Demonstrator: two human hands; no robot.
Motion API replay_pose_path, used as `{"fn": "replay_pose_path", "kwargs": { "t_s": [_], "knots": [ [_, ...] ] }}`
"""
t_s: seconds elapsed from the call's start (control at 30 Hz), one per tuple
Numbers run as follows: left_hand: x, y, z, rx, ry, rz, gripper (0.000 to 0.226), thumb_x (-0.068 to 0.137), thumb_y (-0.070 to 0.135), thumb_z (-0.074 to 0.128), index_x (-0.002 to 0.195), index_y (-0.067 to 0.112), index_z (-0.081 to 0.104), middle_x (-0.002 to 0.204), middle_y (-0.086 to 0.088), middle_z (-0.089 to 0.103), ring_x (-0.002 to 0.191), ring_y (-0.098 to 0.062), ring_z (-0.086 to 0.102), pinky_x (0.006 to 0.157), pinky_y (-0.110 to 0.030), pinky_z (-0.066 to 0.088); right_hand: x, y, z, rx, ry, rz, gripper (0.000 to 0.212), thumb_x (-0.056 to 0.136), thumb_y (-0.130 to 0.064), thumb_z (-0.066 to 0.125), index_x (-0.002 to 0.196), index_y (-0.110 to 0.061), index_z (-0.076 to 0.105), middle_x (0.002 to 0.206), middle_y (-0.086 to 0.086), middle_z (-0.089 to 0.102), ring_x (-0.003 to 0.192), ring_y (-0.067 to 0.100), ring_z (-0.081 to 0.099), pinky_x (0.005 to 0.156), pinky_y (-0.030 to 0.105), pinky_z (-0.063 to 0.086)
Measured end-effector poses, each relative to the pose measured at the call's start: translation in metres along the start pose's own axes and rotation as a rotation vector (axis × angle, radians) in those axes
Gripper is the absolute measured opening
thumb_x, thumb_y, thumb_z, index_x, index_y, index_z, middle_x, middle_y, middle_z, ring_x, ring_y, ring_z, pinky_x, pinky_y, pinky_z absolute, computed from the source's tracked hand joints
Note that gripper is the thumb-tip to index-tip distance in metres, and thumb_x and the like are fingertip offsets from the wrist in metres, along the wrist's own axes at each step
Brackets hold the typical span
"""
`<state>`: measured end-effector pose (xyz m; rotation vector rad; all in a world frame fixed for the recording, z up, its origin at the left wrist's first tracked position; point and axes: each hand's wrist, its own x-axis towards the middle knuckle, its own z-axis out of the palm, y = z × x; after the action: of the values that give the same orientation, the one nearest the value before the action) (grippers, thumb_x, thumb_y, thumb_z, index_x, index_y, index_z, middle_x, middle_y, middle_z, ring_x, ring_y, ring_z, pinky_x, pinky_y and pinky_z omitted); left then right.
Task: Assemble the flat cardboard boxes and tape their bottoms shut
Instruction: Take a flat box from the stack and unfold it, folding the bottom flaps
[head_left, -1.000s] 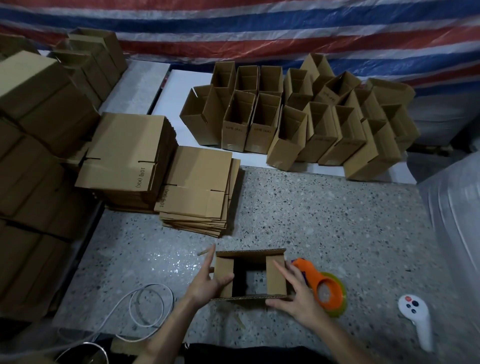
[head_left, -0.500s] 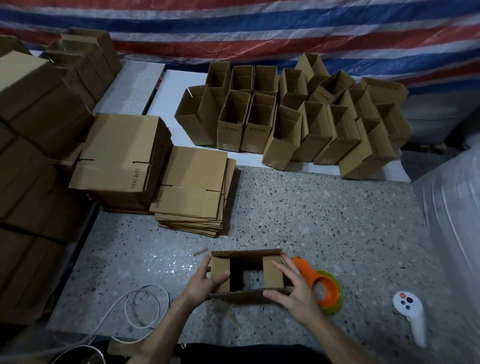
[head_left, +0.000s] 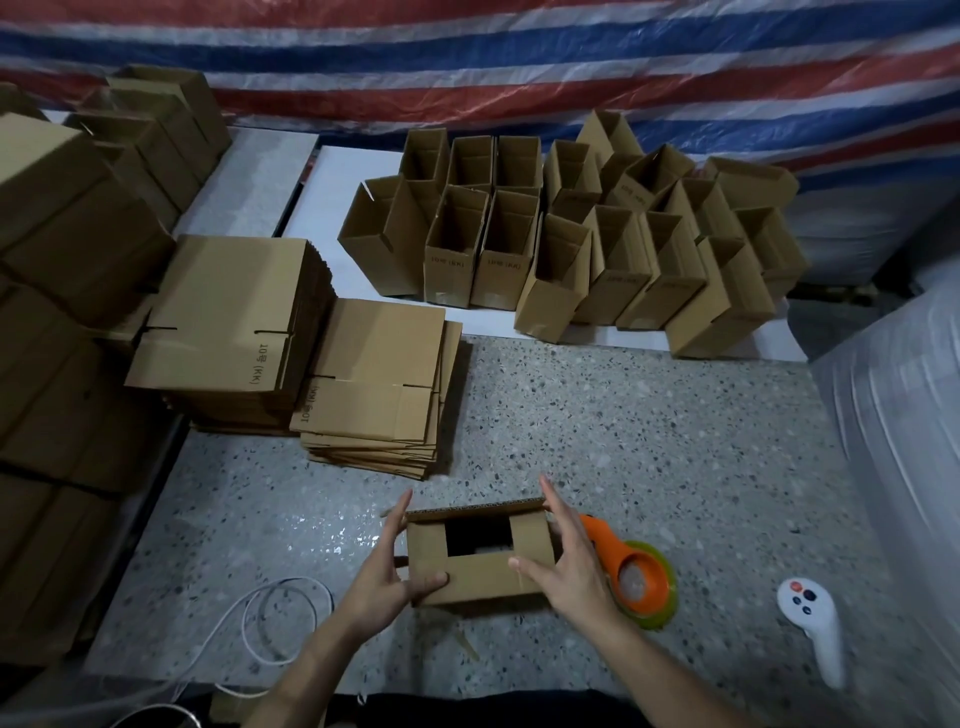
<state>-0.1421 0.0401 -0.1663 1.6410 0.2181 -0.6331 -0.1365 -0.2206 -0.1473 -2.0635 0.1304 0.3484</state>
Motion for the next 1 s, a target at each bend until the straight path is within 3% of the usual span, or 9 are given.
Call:
{"fn": "replay_pose_path", "kwargs": {
  "t_s": [0.07, 0.13, 0.2, 0.33, 0.47, 0.57, 0.77, 0.87, 1.0],
  "knots": [
    [-0.003, 0.005, 0.001, 0.044, 0.027, 0.070, 0.109, 0.076, 0.020, 0.086, 0.147, 0.065, 0.016, 0.143, 0.029, 0.032, 0.113, 0.011, 0.057, 0.080, -0.020, 0.057, 0.000, -0.001, -0.003, -0.047, -0.009, -0.009, 0.113, 0.076, -0.032, 0.086, 0.150, -0.061, 0.007, 0.161, -0.017, 0.020, 0.150, 0.014, 0.022, 0.120, 0.048, 0.030],
    [-0.003, 0.007, 0.004, 0.086, 0.068, 0.102, 0.106, 0.078, 0.019, 0.085, 0.142, 0.071, 0.018, 0.141, 0.040, 0.030, 0.122, 0.006, 0.051, 0.089, -0.021, 0.055, -0.001, -0.001, -0.004, -0.112, -0.003, -0.036, 0.112, 0.074, -0.038, 0.085, 0.146, -0.068, 0.005, 0.155, -0.018, 0.025, 0.140, 0.007, 0.029, 0.116, 0.035, 0.033],
    [-0.002, 0.006, 0.008, 0.141, 0.107, 0.157, 0.102, 0.082, 0.014, 0.082, 0.144, 0.067, 0.022, 0.140, 0.050, 0.030, 0.132, -0.005, 0.046, 0.100, -0.033, 0.053, -0.004, -0.002, -0.004, -0.186, 0.012, -0.071, 0.103, 0.076, -0.043, 0.083, 0.142, -0.071, 0.009, 0.153, -0.013, 0.028, 0.129, 0.000, 0.029, 0.106, 0.023, 0.031],
    [0.002, 0.007, 0.011, 0.264, 0.141, 0.235, 0.089, 0.082, 0.011, 0.081, 0.141, 0.060, 0.036, 0.138, 0.046, 0.035, 0.136, -0.013, 0.044, 0.107, -0.044, 0.049, -0.008, -0.003, -0.004, -0.301, 0.055, -0.126, 0.083, 0.078, -0.048, 0.081, 0.141, -0.061, 0.029, 0.155, -0.014, 0.023, 0.131, 0.004, 0.037, 0.097, 0.016, 0.038],
    [0.002, 0.012, 0.009, 0.446, 0.209, 0.249, 0.087, 0.078, 0.025, 0.085, 0.130, 0.071, 0.033, 0.153, 0.031, 0.027, 0.134, -0.007, 0.042, 0.106, -0.038, 0.048, -0.004, -0.004, -0.007, -0.426, 0.086, -0.193, 0.080, 0.073, -0.051, 0.083, 0.144, -0.034, 0.049, 0.157, -0.007, 0.027, 0.139, 0.014, 0.034, 0.104, 0.022, 0.037],
    [0.000, 0.007, 0.009, 0.578, 0.235, 0.267, 0.080, 0.077, 0.038, 0.084, 0.134, 0.061, 0.033, 0.158, 0.025, 0.020, 0.128, -0.007, 0.047, 0.096, -0.037, 0.052, -0.004, -0.001, -0.007, -0.495, 0.112, -0.260, 0.079, 0.069, -0.051, 0.085, 0.138, -0.023, 0.059, 0.150, 0.000, 0.042, 0.137, 0.020, 0.040, 0.109, 0.036, 0.040],
    [-0.004, 0.006, 0.009, 0.710, 0.277, 0.315, 0.064, 0.079, 0.043, 0.081, 0.130, 0.047, 0.043, 0.158, 0.015, 0.029, 0.125, -0.015, 0.055, 0.090, -0.038, 0.056, -0.002, 0.008, -0.005, -0.537, 0.170, -0.376, 0.063, 0.062, -0.043, 0.092, 0.115, -0.018, 0.071, 0.130, 0.002, 0.059, 0.118, 0.023, 0.059, 0.093, 0.040, 0.054],
    [-0.016, -0.002, 0.017, 0.828, 0.297, 0.415, 0.036, 0.092, 0.048, 0.060, 0.121, 0.027, 0.062, 0.157, 0.005, 0.040, 0.125, -0.023, 0.059, 0.082, -0.040, 0.061, -0.012, 0.017, 0.001, -0.646, 0.175, -0.456, 0.033, 0.073, -0.038, 0.088, 0.095, -0.018, 0.073, 0.128, 0.005, 0.062, 0.123, 0.026, 0.059, 0.089, 0.044, 0.058],
    [-0.030, -0.017, 0.029, 0.919, 0.363, 0.450, 0.054, 0.101, 0.051, 0.033, 0.135, 0.021, 0.062, 0.157, 0.006, 0.041, 0.129, -0.026, 0.058, 0.086, -0.040, 0.060, -0.022, 0.026, 0.012, -0.655, 0.226, -0.461, 0.027, 0.077, -0.030, 0.086, 0.099, -0.016, 0.077, 0.133, 0.004, 0.063, 0.135, 0.022, 0.047, 0.085, 0.039, 0.055]
  ]
}}
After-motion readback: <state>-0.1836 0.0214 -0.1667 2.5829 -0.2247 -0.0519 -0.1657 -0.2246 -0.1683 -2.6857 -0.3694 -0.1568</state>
